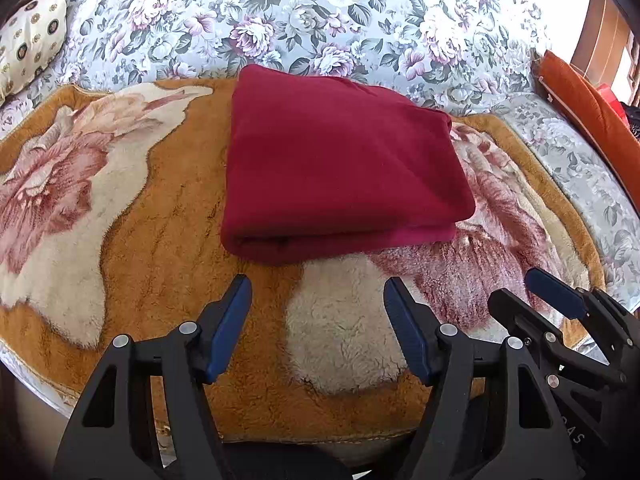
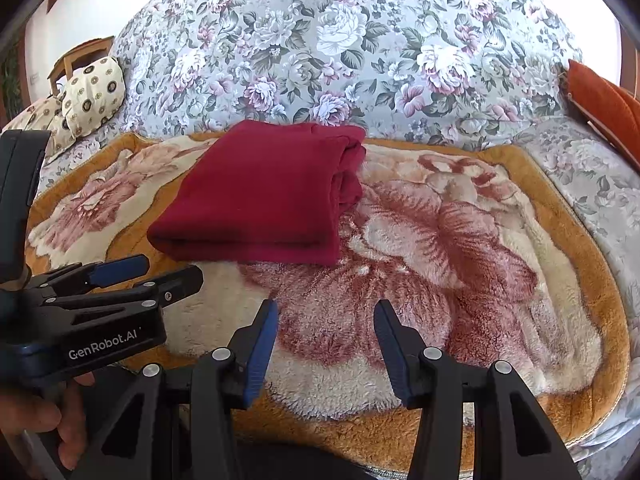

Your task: Fold small clothes

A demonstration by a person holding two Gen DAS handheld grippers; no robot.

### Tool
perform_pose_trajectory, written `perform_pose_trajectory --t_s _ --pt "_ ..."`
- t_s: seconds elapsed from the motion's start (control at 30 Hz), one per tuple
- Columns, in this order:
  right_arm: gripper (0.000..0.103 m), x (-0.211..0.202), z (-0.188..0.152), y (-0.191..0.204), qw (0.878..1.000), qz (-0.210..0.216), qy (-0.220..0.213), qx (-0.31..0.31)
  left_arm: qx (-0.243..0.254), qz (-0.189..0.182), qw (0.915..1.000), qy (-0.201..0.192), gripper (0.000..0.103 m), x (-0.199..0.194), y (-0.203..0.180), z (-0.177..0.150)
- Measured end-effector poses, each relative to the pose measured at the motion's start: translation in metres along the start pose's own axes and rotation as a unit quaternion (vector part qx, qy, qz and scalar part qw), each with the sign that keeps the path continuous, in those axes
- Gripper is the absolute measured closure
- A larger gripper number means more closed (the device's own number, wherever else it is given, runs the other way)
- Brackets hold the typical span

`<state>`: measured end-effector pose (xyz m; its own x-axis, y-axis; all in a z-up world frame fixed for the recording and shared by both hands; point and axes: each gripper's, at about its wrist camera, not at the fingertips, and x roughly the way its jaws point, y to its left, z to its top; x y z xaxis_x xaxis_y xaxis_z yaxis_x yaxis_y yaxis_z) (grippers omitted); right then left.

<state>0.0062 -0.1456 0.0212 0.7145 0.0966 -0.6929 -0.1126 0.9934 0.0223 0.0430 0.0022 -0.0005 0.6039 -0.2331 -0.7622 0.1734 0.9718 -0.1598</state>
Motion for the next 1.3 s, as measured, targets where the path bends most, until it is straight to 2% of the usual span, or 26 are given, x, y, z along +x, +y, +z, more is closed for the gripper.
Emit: perform_pose_trajectory --t_s 0.97,1.07,1.17,1.2,1.23,1.3 --pt "0.055 0.003 0.0 -0.005 1.0 0.011 0.01 0.016 -0.001 -0.004 1.0 0.007 0.034 0.003 0.002 0.0" --pt "0.055 0.004 0.0 -0.005 1.0 0.01 0.009 0.015 -0.002 -0.018 0.9998 -0.003 0.034 0.0 0.002 -0.001" --pt "0.055 0.003 0.001 -0.005 1.0 0.01 0.009 0.016 -0.006 -0.039 0.9988 -0.03 0.034 -0.011 0.005 -0.003" --pt "0.055 0.003 0.0 -0.005 1.0 0.01 0.009 0.016 -0.008 -0.039 0.9983 -0.042 0.031 -0.016 0.006 -0.003" --pt "0.055 0.003 0.001 -0.006 1.0 0.01 0.01 0.015 -0.009 -0.037 0.9981 -0.049 0.019 -0.02 0.008 -0.002" --pt "0.055 0.003 0.0 -0.006 1.0 0.009 0.011 0.013 -0.013 -0.031 0.9979 -0.055 0.012 -0.025 0.008 -0.001"
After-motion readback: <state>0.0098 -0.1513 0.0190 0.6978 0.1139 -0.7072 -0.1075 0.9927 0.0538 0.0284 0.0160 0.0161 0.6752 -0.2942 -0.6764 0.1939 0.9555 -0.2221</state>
